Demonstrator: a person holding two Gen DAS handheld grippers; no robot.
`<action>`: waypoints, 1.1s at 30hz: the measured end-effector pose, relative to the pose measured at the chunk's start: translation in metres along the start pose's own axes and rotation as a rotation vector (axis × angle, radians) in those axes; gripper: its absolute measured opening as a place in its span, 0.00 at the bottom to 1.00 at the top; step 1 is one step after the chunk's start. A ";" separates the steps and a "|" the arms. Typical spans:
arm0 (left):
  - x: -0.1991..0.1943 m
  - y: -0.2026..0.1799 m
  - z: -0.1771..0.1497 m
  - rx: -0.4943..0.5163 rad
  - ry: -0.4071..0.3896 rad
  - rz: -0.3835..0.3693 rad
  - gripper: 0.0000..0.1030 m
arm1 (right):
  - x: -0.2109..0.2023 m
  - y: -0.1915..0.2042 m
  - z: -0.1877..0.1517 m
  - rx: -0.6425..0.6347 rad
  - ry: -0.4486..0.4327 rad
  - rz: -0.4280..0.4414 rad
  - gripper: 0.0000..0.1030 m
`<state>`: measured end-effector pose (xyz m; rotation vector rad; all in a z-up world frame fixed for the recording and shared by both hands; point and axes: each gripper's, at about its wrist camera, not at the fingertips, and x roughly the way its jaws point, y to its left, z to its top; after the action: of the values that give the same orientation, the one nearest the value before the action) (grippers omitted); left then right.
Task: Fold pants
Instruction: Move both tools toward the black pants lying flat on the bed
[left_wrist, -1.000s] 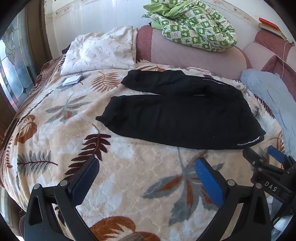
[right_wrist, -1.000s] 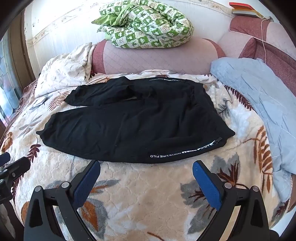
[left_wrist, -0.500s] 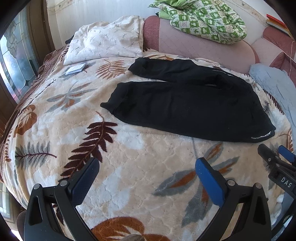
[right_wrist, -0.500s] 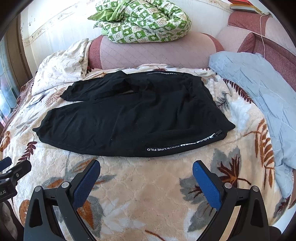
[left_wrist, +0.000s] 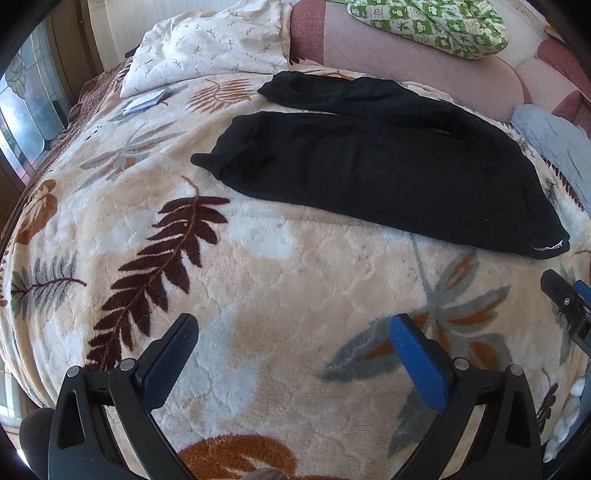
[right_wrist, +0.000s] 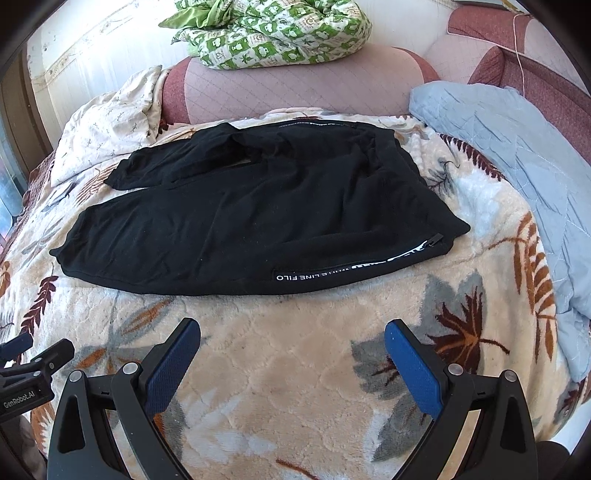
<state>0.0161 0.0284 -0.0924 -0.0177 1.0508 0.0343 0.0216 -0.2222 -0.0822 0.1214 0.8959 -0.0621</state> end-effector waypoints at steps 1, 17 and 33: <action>0.001 0.000 0.000 -0.001 0.005 0.000 1.00 | 0.001 0.001 0.000 -0.001 0.002 0.000 0.99; 0.011 -0.001 -0.003 0.007 0.033 0.016 1.00 | 0.007 0.008 -0.006 -0.011 0.022 -0.002 0.99; 0.012 -0.002 -0.004 0.010 0.014 0.014 1.00 | 0.017 0.011 -0.010 -0.012 0.056 0.008 0.99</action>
<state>0.0192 0.0269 -0.1048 -0.0011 1.0654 0.0420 0.0259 -0.2099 -0.1011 0.1159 0.9518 -0.0466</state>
